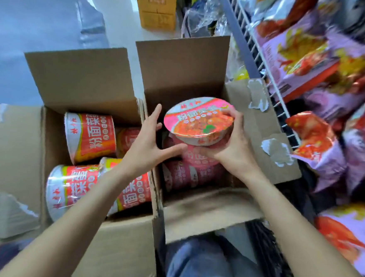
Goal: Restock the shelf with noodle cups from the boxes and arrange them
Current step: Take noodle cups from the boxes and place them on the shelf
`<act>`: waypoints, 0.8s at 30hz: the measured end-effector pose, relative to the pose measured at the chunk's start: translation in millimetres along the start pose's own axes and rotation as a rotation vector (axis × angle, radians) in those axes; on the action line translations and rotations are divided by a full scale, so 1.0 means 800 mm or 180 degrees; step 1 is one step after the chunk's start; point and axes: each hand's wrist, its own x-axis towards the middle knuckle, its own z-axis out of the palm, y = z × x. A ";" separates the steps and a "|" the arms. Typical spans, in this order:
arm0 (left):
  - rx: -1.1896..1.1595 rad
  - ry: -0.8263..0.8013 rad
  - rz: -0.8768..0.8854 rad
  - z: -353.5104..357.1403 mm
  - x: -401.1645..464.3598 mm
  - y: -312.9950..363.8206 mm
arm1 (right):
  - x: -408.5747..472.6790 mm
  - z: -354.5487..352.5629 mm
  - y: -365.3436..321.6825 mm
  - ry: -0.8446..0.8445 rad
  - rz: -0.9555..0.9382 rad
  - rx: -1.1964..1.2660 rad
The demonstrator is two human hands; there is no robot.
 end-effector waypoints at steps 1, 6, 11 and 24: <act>-0.0344 -0.0148 0.0009 0.002 -0.008 0.020 | -0.020 -0.015 -0.016 0.0157 -0.0013 0.0359; -0.0563 -0.0512 0.1299 0.027 -0.043 0.142 | -0.123 -0.102 -0.100 0.1111 -0.0233 0.1034; -0.0765 -0.0513 0.2412 0.083 -0.078 0.283 | -0.214 -0.213 -0.155 0.2065 -0.0250 0.0440; -0.0583 -0.1273 0.2915 0.270 -0.162 0.438 | -0.397 -0.351 -0.134 0.3617 0.0230 -0.0125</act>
